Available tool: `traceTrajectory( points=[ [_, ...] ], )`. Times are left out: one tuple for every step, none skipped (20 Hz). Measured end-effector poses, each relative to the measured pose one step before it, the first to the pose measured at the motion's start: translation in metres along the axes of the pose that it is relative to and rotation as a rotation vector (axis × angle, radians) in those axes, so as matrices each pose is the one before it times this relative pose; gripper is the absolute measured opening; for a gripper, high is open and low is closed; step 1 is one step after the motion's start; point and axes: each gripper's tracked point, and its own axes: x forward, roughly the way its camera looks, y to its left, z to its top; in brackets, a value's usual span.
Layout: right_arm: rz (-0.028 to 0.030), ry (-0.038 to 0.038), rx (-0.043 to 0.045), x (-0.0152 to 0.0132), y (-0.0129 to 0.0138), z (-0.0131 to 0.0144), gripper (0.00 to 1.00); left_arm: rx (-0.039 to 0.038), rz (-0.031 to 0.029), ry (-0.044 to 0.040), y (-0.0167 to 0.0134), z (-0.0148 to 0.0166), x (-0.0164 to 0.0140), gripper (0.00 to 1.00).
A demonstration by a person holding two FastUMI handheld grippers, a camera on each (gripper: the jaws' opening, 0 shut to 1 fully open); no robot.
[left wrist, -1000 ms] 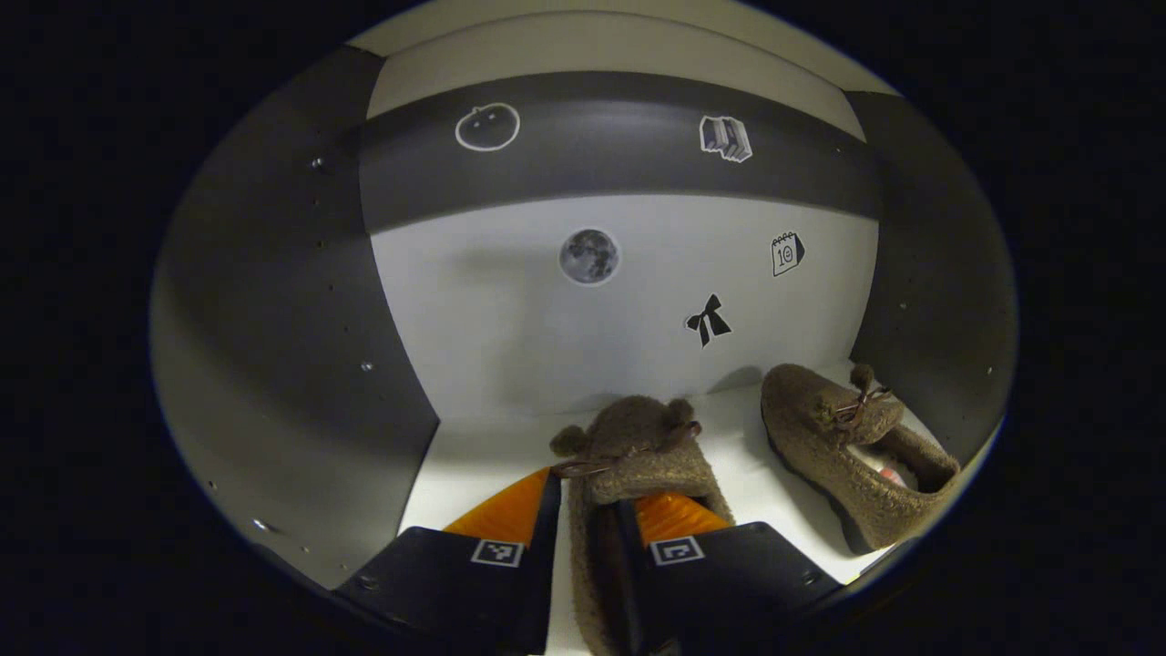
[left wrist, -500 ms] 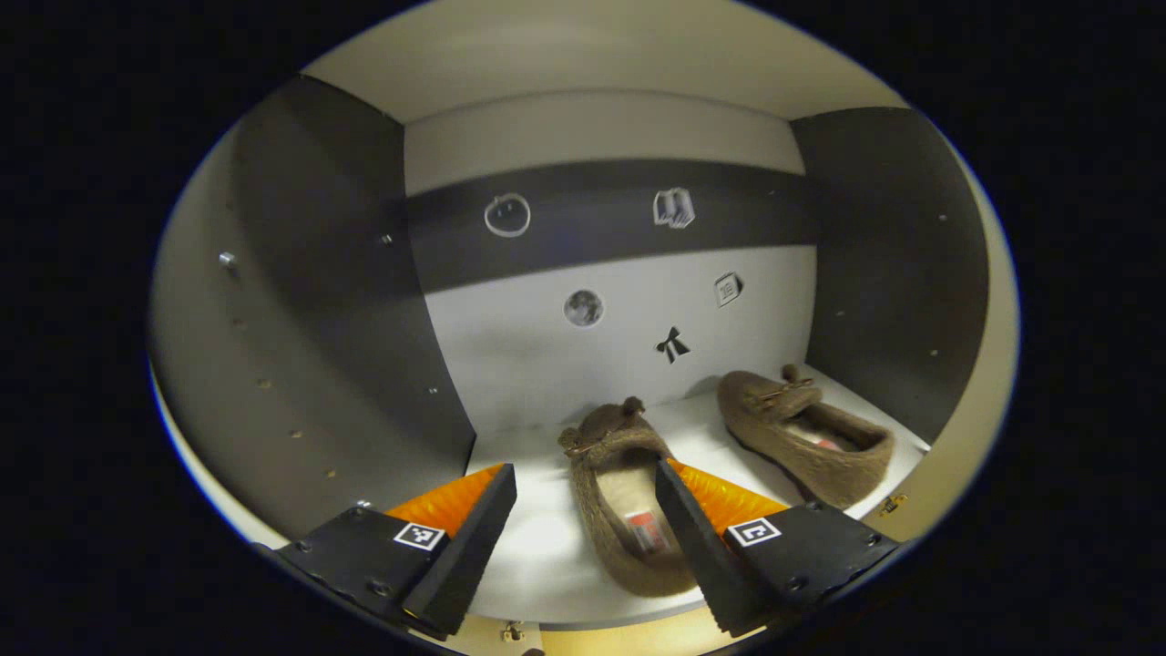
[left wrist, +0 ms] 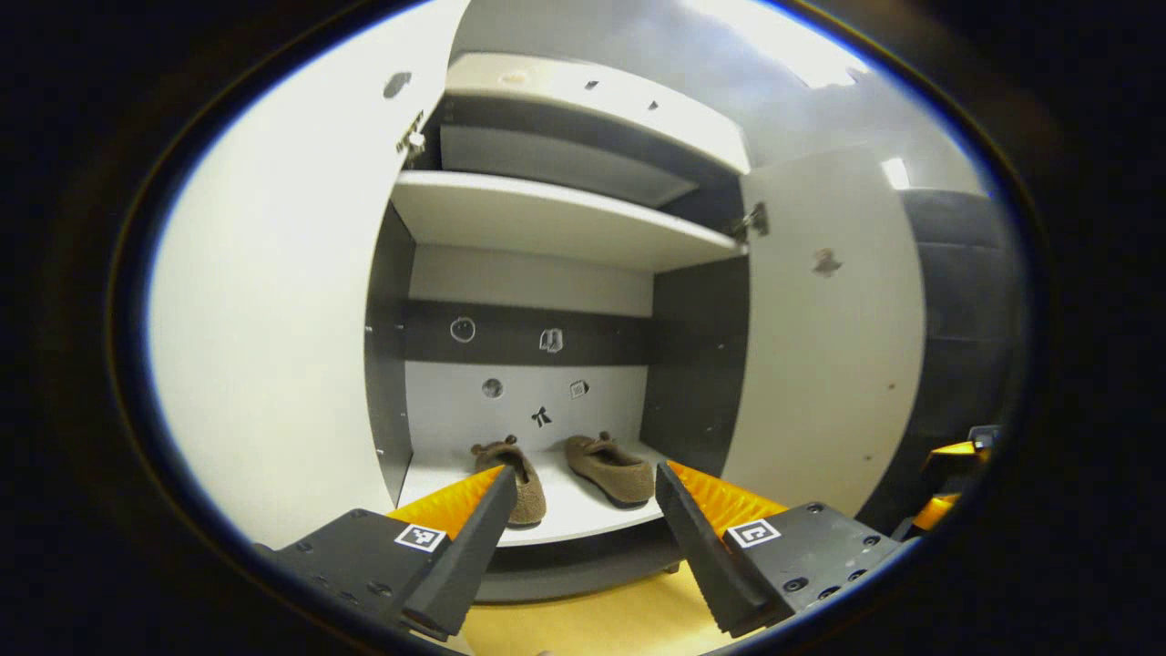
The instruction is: Grab one shoe with the right hand and put it into the shoe cabinet, grab the other shoe with the left hand and put it into the shoe cabinet; then close the right door with the right hand and the left door with the left hand.
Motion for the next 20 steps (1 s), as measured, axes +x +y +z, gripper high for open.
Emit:
traceTrajectory(
  points=[
    [-0.03432, 0.01137, 0.00274, -0.00476, -0.01535, -0.00222, 0.98, 0.02291, -0.00074, -0.02181, -0.00205, 0.00902, -0.01904, 0.99],
    [-0.03853, 0.01444, 0.00463, -0.00449, -0.01814, -0.00329, 0.98, 0.02324, 0.00374, -0.01678, -0.00202, 0.00721, -0.01510, 0.96],
    [-0.03836, 0.00830, 0.00269, -0.00311, -0.01859, -0.00065, 0.98, 0.01792, -0.00071, -0.01064, -0.00429, 0.00596, -0.01455, 0.96],
    [-0.03513, 0.00000, 0.00121, -0.00177, -0.01883, 0.00103, 0.94, 0.00993, -0.00236, -0.01190, -0.00135, 0.00744, -0.00803, 0.96],
    [-0.03396, 0.00161, 0.00042, 0.00058, -0.01833, 0.00044, 0.94, 0.00328, -0.00735, -0.00578, -0.00300, 0.00590, -0.00673, 0.96],
    [-0.03416, 0.00117, -0.00164, 0.00230, -0.01927, 0.00047, 0.98, -0.00475, -0.00995, -0.00965, -0.00434, 0.00526, -0.01055, 0.96],
    [-0.03308, 0.00136, -0.00195, 0.00491, -0.01858, 0.00122, 0.98, -0.01179, -0.01057, -0.01068, -0.00353, 0.00526, -0.00759, 0.96],
    [-0.02079, -0.00923, 0.00317, 0.00518, -0.01297, 0.00456, 0.94, -0.01593, -0.00817, -0.00833, -0.00279, 0.00135, -0.00470, 0.96],
    [-0.01304, -0.01306, 0.00631, 0.00681, -0.00958, 0.00526, 0.98, -0.01668, -0.00552, -0.00691, -0.00161, 0.00297, -0.00537, 0.96],
    [-0.00675, -0.01029, 0.00142, 0.00918, -0.00736, 0.00162, 0.97, -0.01552, -0.00635, -0.00353, -0.00235, 0.00105, -0.00404, 0.96],
    [-0.00651, -0.00328, -0.00638, 0.00922, -0.00745, 0.00035, 0.97, -0.01358, -0.00128, 0.00063, 0.00022, 0.00143, -0.00332, 0.96],
    [-0.00340, 0.00523, -0.00928, 0.00987, -0.00639, -0.00282, 0.97, -0.00734, -0.00068, 0.00749, 0.00138, -0.00117, -0.00374, 0.96],
    [0.00533, 0.00283, -0.00766, 0.00891, -0.00214, -0.00147, 0.97, 0.00137, 0.00079, 0.01139, 0.00134, -0.00148, -0.00470, 0.96],
    [0.01145, -0.00007, -0.00545, 0.00931, -0.00033, 0.00002, 0.97, 0.00852, 0.01071, 0.00596, 0.00434, -0.00068, -0.00359, 0.96],
    [0.00923, 0.00375, -0.00347, 0.00848, 0.00012, -0.00190, 0.97, 0.01134, 0.01657, 0.00090, 0.00551, 0.00207, -0.00468, 0.96],
    [0.00890, 0.00798, -0.00429, 0.00637, 0.00059, -0.00311, 0.97, 0.00866, 0.01945, 0.00092, 0.00588, 0.00109, -0.00434, 0.96],
    [0.01063, 0.01010, -0.00248, 0.00563, 0.00179, -0.00339, 0.93, 0.00500, 0.01776, -0.00435, 0.00593, 0.00246, -0.00499, 0.96],
    [0.01317, 0.00957, -0.00172, 0.00364, 0.00424, -0.00251, 0.98, -0.00106, 0.01225, -0.00118, 0.00446, 0.00157, -0.00502, 0.96],
    [0.00898, -0.00234, -0.00778, 0.00074, 0.00281, -0.00077, 0.98, -0.00826, 0.00914, 0.00369, 0.00362, 0.00065, -0.00526, 0.96],
    [0.01248, -0.00466, -0.00784, 0.00166, 0.00313, 0.00077, 0.96, -0.01198, 0.00604, -0.00258, 0.00327, 0.00013, -0.00437, 0.96]
  ],
)
